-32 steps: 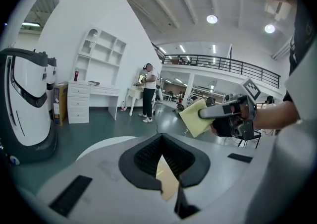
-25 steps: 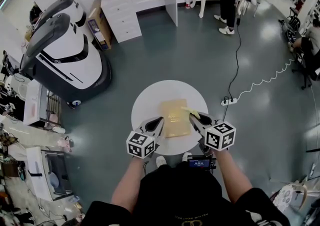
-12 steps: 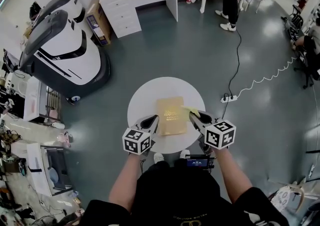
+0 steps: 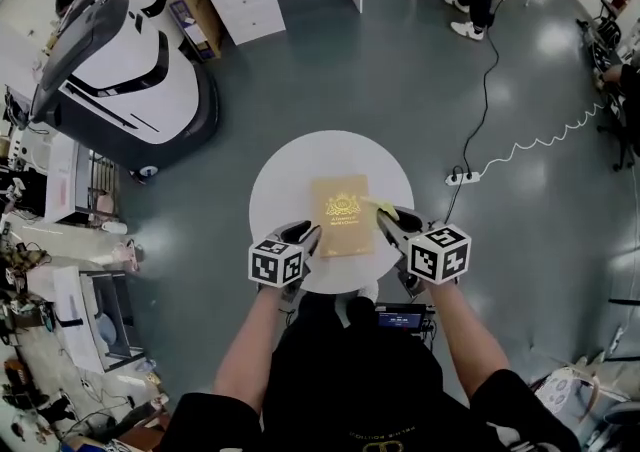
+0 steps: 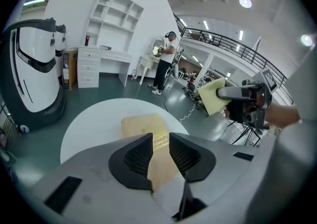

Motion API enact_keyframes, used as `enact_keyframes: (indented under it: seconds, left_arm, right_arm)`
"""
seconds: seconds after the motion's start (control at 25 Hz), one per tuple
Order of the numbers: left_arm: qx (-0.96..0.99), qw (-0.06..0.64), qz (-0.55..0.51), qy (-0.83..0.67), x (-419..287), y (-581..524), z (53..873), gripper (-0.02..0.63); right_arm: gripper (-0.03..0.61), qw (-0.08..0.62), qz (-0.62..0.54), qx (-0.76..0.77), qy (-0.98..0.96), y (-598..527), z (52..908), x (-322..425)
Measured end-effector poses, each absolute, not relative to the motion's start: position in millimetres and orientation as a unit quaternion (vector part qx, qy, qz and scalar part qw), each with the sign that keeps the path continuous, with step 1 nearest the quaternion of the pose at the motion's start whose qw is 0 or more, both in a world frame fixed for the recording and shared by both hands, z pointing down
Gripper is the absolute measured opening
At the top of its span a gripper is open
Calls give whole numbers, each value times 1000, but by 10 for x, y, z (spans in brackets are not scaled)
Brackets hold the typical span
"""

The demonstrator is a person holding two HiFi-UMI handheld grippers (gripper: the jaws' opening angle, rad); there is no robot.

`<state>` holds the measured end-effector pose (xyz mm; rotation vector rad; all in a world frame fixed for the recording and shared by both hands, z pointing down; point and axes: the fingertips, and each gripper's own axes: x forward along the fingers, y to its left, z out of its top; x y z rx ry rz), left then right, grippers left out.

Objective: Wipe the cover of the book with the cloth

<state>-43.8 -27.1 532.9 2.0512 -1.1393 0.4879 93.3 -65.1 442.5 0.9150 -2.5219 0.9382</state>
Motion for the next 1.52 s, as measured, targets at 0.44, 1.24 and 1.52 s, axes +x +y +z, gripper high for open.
enact_keyframes:
  seconds: [0.44,1.24,1.52]
  left_arm:
    - [764,466,224,-387,-487,-344,6088,128]
    - [744,511,255,-346,-457,-227,6538,114]
    - [739,510,265,-351,-487,-236,6534,107]
  right_arm:
    - [91,186,369,329,-849,-1013,4930,415]
    - [91,220,430,334,-809,-1410,5606,-240]
    - [91,252,434,326,-801,-1470,5889,-427]
